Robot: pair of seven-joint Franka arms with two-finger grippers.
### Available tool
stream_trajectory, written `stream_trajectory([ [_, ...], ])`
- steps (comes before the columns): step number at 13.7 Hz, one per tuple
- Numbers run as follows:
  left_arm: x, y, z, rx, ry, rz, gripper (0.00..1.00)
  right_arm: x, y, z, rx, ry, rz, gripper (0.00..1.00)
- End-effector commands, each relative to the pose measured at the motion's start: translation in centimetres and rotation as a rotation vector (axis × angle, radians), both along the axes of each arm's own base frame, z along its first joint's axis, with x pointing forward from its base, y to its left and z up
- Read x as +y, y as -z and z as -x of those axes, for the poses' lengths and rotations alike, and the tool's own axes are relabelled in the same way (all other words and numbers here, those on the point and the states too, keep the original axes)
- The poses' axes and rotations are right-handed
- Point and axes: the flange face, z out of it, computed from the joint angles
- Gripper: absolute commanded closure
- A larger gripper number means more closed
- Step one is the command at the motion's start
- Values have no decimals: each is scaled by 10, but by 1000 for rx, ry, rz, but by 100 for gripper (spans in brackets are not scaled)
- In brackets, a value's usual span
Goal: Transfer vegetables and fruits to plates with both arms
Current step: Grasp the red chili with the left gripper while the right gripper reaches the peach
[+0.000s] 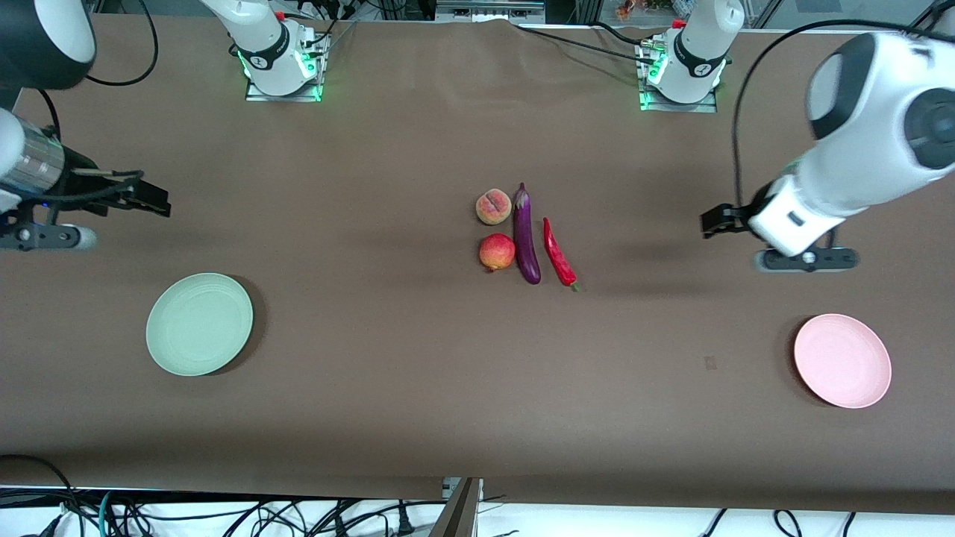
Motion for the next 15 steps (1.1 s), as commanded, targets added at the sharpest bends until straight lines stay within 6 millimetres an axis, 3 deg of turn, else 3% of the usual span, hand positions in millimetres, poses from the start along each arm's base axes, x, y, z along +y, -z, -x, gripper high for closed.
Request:
stream_trajectory([
  [1, -68, 34, -4, 23, -81, -11, 0, 19, -4, -2, -12, -21, -18, 0],
  [3, -126, 74, -1, 4, -166, -28, 0, 31, -1, -2, -12, -55, -18, 0],
  [4, -146, 94, 1, -13, -210, -31, 0, 32, 11, -5, 16, -58, -20, 0],
  [7, -166, 151, 5, -35, -205, -32, 0, 52, 54, -18, 74, -95, -35, 0],
  [9, -181, 198, 22, -73, -189, -12, 0, 82, 75, -23, 84, -84, -70, 0],
  [11, -182, 241, 37, -116, -191, 11, 0, 97, 99, -30, 93, -27, -86, 0],
  [13, -190, 272, 53, -120, -171, 14, 2, 122, 130, -31, 141, -36, -125, 0],
  [14, -191, 287, 55, -115, -173, 12, 11, 133, 143, -31, 162, -33, -155, 0],
  [15, -196, 293, 57, -123, -176, 25, 13, 146, 155, -30, 183, -29, -197, 0],
])
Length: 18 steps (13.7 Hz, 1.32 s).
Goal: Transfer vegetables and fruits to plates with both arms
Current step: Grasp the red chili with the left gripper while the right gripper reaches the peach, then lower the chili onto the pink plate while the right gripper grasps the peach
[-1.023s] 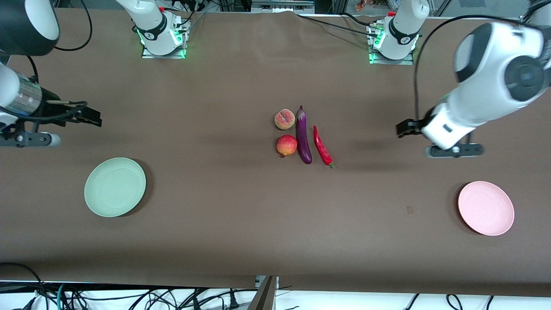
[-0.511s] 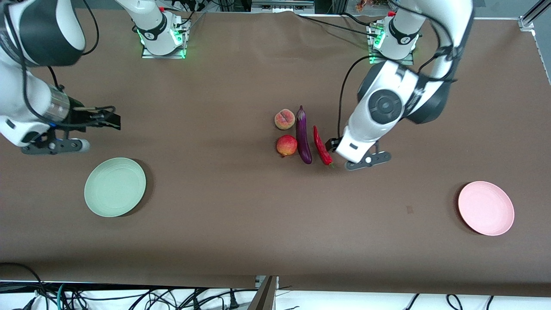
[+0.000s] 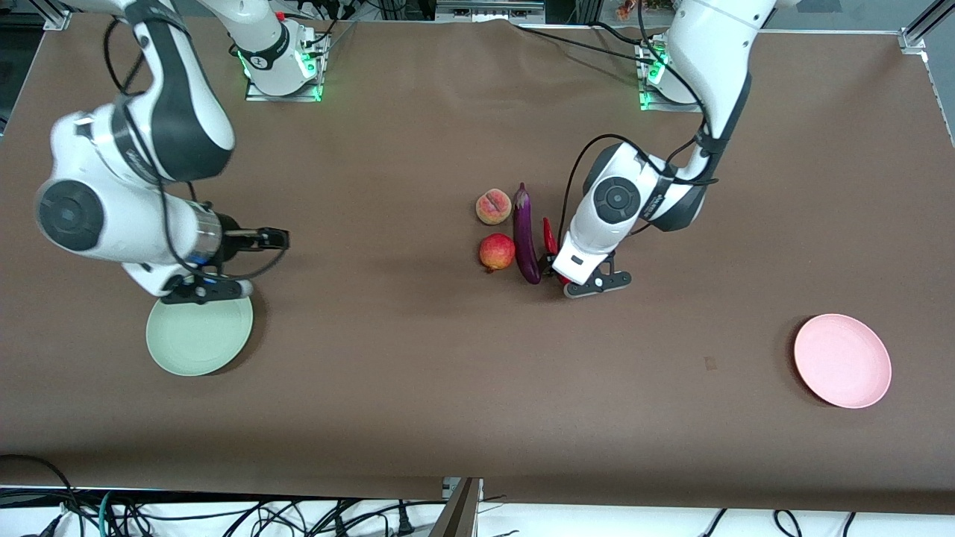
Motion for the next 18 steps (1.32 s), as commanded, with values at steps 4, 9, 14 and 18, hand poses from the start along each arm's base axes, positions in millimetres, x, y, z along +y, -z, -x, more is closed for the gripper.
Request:
stream_trajectory([
  [4, -5, 24, 7, 2, -8, 2, 70, 87, 52, 8, 45, 8, -101, 0],
  [9, 4, -20, 2, 25, 8, -15, 95, 211, 84, 56, 27, 2, -64, 0],
  [14, 111, -123, -46, 30, 71, -82, 91, 319, 129, 121, -22, 8, -39, 0],
  [18, 273, -136, -100, 6, 226, -59, 91, 358, 160, 154, -45, -23, -32, 0],
])
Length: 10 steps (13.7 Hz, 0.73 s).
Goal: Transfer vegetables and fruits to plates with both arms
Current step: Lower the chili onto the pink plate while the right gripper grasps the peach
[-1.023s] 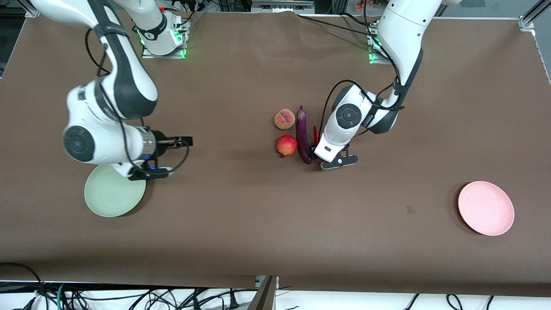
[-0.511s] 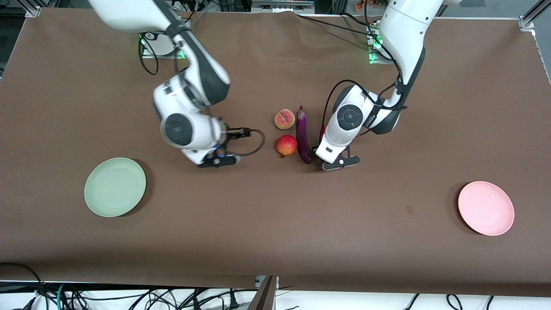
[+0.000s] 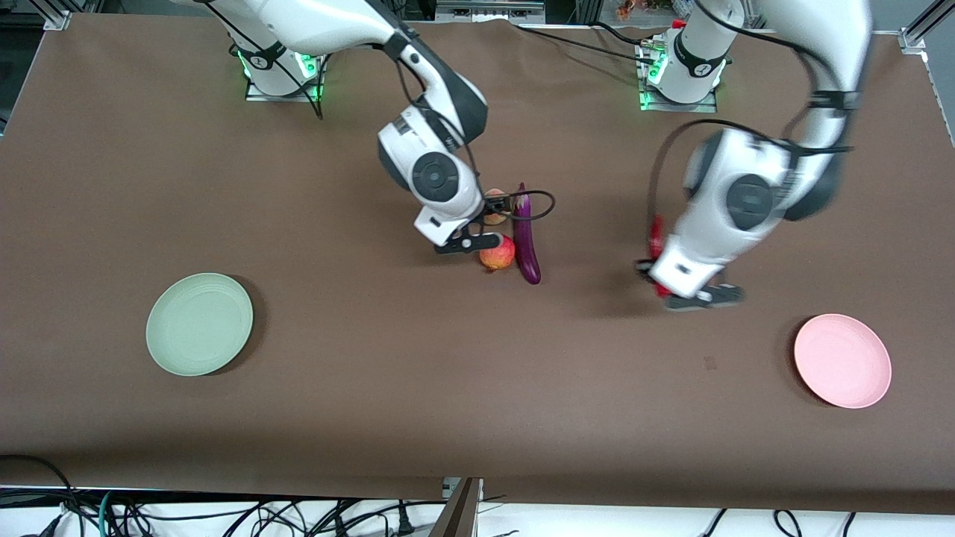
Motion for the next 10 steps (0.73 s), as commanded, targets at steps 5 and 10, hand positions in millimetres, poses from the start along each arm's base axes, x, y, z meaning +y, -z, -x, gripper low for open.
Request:
stream_trajectory([
  [5, 191, -3, -23, 6, 285, -82, 91, 14, 30, 22, 12, -21, 45, 0],
  [10, 244, 33, -46, -68, 531, -142, 88, 24, 57, 30, -17, -14, 44, 0],
])
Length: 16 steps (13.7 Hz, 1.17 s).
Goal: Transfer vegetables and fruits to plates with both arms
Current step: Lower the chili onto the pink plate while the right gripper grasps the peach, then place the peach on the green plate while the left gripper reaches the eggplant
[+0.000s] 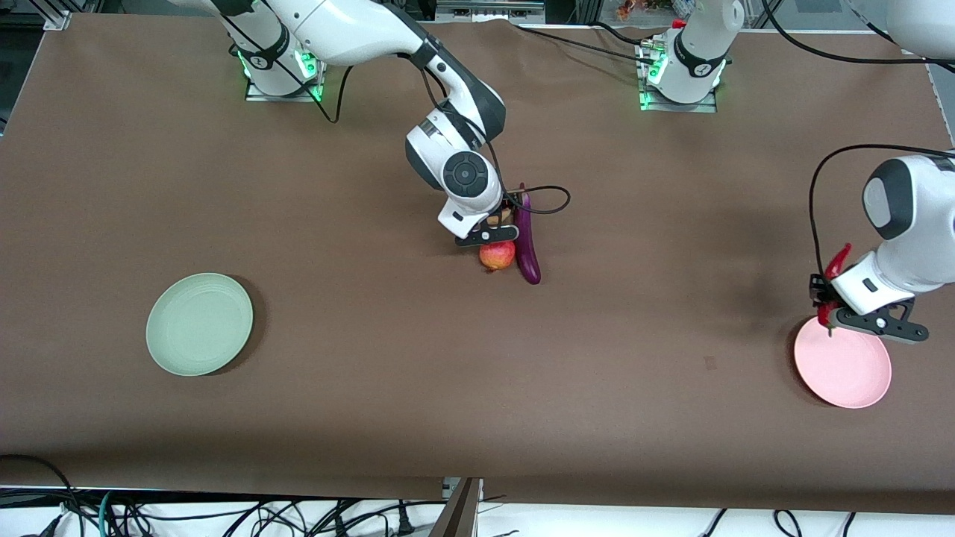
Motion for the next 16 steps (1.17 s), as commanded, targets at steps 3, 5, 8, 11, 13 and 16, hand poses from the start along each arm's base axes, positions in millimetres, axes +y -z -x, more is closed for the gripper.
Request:
stream_trajectory([
  [3, 47, 61, -50, -42, 306, -80, 90, 6, 18, 10, -30, -8, 32, 0],
  [5, 71, 72, -65, -31, 454, -106, 90, 4, 24, 9, -44, -7, 33, 8],
  [8, 76, 89, -77, -21, 567, -121, 85, 3, 22, 7, -53, -6, 33, 62],
  [11, 76, 100, -79, -40, 587, -124, 10, 0, 7, -4, -66, 2, 19, 73],
  [13, 80, 97, -78, -44, 579, -125, 0, -27, -42, -34, -81, 14, 36, 73],
  [16, 78, 82, -80, -56, 570, -127, 0, -123, -88, -90, 13, -55, 102, 76],
])
